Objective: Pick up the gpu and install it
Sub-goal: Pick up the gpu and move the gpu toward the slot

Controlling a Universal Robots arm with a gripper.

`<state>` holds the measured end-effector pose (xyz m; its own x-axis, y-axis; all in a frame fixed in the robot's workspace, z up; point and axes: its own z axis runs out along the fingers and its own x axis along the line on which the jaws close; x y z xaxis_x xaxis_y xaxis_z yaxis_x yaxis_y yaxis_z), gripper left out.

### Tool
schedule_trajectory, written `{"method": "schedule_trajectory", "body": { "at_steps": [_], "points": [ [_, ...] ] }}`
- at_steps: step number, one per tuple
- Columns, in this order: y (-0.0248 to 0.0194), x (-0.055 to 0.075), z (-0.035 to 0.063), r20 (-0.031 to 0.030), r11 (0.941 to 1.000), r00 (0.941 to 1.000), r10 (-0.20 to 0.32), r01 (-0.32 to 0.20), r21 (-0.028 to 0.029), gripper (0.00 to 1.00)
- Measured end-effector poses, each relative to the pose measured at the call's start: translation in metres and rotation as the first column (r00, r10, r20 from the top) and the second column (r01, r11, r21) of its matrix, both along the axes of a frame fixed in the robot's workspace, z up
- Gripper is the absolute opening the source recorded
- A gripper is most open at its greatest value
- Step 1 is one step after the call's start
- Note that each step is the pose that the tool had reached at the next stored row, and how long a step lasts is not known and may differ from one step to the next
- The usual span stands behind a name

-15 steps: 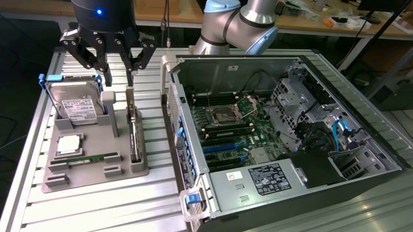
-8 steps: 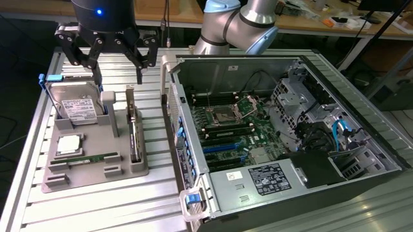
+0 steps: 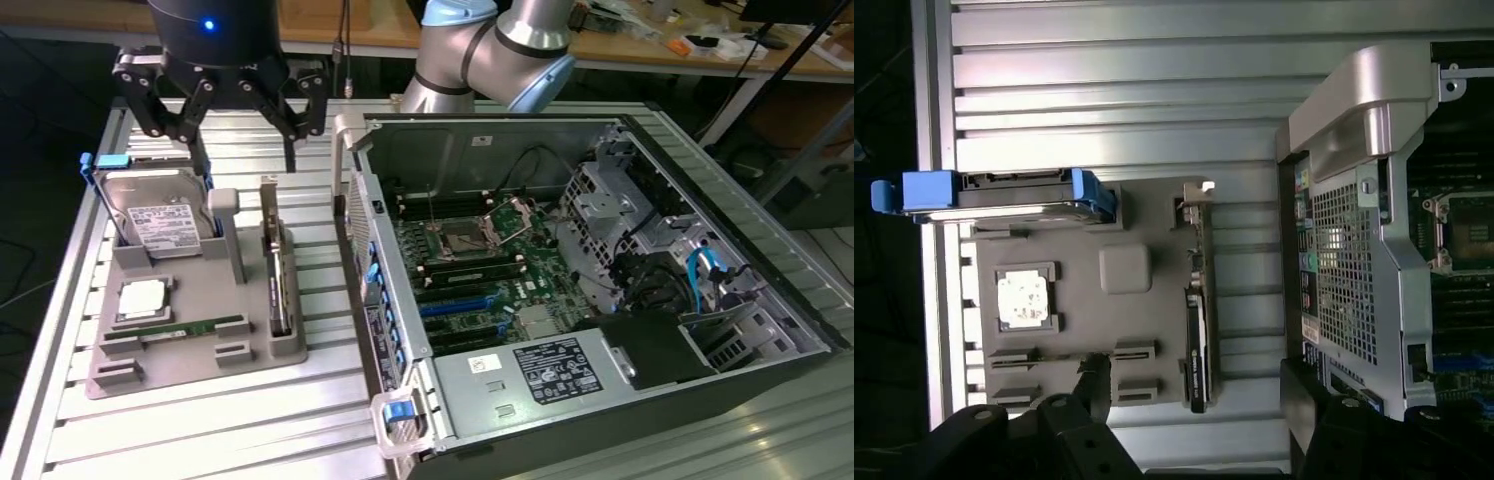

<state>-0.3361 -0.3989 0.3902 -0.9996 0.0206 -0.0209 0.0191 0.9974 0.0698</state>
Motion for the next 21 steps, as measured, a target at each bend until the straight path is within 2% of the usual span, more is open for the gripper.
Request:
{"method": "schedule_trajectory", "body": {
  "at_steps": [7,10,11,12,13,14,15,21],
  "points": [
    [0.0000,0.0005,0.0001,-0.0016,0.9971,0.9971,0.076,-0.076,0.0000,0.78],
    [0.0001,0.0005,0.0000,-0.0018,0.9970,0.9970,0.077,-0.077,-0.0006,0.78],
    [0.0004,0.0005,0.0000,-0.0023,0.9970,0.9970,0.077,-0.077,-0.0067,0.78],
    [0.0011,0.0005,0.0001,-0.0033,0.9968,0.9970,0.077,-0.077,-0.0218,0.78],
    [0.0020,0.0004,0.0001,-0.0048,0.9962,0.9970,0.077,-0.077,-0.0398,0.78],
    [0.0024,0.0005,0.0000,-0.0056,0.9957,0.9970,0.077,-0.077,-0.0519,0.78],
    [0.0026,0.0005,0.0000,-0.0062,0.9952,0.9970,0.077,-0.077,-0.0607,0.78],
    [0.0026,0.0005,-0.0017,-0.0063,0.9952,0.9970,0.077,-0.077,-0.0610,0.78]
  ]
}}
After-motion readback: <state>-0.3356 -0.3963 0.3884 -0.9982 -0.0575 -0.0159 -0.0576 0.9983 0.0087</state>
